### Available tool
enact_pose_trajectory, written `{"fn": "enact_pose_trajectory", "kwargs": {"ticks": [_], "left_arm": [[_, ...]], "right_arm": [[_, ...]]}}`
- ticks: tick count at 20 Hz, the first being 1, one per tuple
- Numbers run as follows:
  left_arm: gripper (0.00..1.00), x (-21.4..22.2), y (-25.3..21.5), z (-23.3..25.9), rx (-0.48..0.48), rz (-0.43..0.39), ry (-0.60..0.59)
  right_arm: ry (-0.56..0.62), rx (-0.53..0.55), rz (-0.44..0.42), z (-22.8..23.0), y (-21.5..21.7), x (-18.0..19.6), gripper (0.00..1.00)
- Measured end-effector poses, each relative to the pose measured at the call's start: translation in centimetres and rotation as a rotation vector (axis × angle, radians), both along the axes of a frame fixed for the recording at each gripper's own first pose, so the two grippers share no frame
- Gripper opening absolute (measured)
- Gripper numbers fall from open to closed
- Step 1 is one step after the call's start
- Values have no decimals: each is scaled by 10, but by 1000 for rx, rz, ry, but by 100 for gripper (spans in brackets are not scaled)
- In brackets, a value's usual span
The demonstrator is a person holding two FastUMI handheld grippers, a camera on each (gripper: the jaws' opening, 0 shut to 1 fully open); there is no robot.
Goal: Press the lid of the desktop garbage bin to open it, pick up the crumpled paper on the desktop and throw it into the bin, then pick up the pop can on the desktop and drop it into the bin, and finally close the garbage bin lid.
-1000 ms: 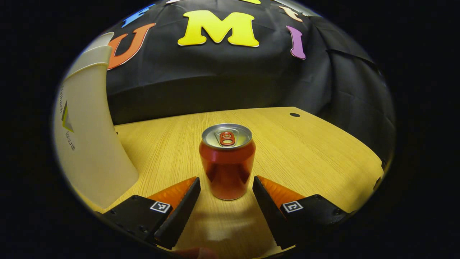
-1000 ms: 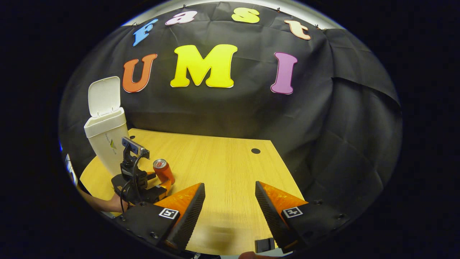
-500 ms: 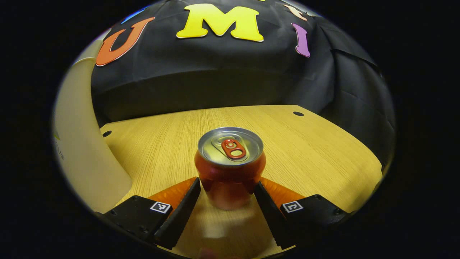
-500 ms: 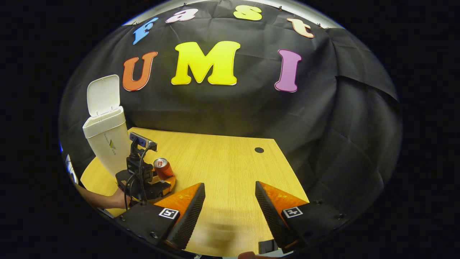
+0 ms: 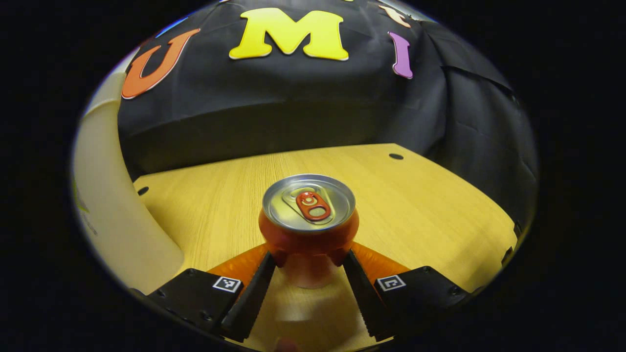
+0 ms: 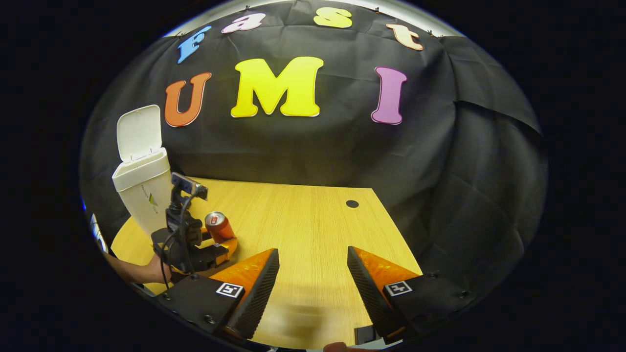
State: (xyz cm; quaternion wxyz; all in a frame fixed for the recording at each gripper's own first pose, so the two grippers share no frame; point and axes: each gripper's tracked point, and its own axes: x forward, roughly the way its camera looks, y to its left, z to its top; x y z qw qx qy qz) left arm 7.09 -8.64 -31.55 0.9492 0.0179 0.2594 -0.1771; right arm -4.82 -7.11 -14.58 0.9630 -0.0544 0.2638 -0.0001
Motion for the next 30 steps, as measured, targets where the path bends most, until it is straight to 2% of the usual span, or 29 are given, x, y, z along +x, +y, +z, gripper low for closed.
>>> {"fn": "enact_pose_trajectory", "kwargs": {"ticks": [7,14,16,22,26,30], "left_arm": [[84,9,38,128,-48,114,-139],[84,31,142,235,30,353,-292],[84,33,177,242,54,432,-299],[84,29,271,218,73,630,-192],[84,23,302,189,87,681,-104],[86,26,302,177,56,687,-67]], "right_arm": [[-65,40,42,17,21,-11,89],[-107,83,70,30,34,-7,89],[-107,100,78,29,41,-5,89],[-79,129,136,22,75,-2,89],[-71,126,153,21,85,0,89],[-66,123,158,21,92,3,89]]}}
